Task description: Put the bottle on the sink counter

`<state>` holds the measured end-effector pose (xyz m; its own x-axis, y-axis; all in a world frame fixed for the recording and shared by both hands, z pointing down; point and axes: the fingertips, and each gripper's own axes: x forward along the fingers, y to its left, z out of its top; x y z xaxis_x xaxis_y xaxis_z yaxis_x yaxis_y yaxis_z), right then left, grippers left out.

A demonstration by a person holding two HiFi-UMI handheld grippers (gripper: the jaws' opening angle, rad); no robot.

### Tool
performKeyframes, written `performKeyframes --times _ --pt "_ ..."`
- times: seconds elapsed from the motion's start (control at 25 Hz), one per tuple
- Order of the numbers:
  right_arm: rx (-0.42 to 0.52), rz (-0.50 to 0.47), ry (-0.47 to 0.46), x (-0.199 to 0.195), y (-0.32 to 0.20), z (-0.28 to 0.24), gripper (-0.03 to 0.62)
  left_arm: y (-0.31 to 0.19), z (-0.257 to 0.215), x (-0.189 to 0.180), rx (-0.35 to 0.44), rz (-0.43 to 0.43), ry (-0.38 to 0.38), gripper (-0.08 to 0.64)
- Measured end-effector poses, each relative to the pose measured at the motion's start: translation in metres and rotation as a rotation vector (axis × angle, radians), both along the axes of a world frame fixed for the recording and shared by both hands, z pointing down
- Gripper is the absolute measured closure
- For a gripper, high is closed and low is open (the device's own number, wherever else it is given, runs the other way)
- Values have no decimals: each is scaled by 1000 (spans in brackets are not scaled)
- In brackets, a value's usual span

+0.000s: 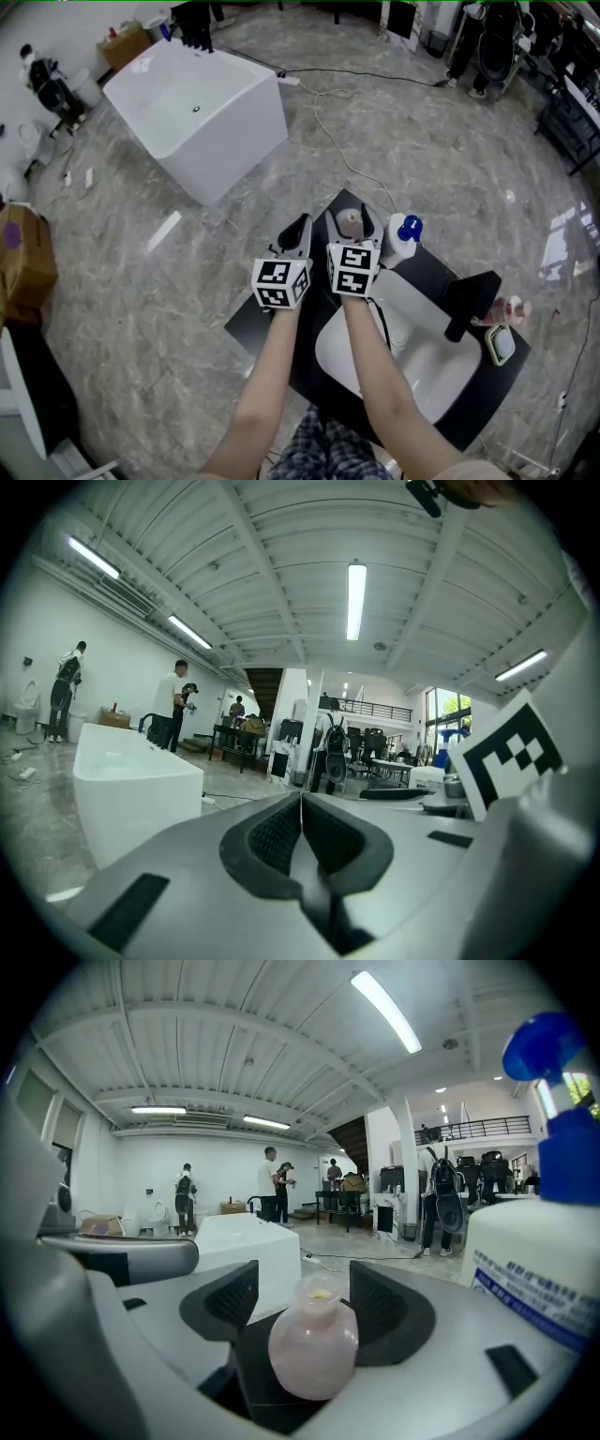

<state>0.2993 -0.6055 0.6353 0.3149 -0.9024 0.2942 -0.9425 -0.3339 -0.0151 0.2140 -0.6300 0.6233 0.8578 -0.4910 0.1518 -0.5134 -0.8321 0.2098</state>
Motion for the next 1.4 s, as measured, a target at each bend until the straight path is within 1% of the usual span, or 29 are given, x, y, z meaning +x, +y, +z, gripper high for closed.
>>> performKeyframes --times 0.24,0.4,0.56,0.64,0.8,1.0,1.2,1.4 --pt "14 -12 6 -5 3 -6 285 0 -2 -5 3 -6 2 531" --pt "41 -6 7 -11 8 -29 287 -2 -18 -14 12 -12 11 531" --pt "75 -18 18 -26 32 -60 291 15 -37 -27 16 -11 12 531" --pt "94 -24 23 -34 52 -80 301 28 -54 -35 24 -6 15 531" --pt "144 -32 33 -45 103 -125 348 64 -95 -56 55 2 40 531" --pt "168 -37 65 -58 184 -163 447 128 -141 -91 105 16 49 531" --pt "183 -18 107 -68 247 -190 523 176 -180 -124 132 9 87 531" --pt "205 -4 124 -78 297 -217 552 215 -208 -148 154 18 85 532"
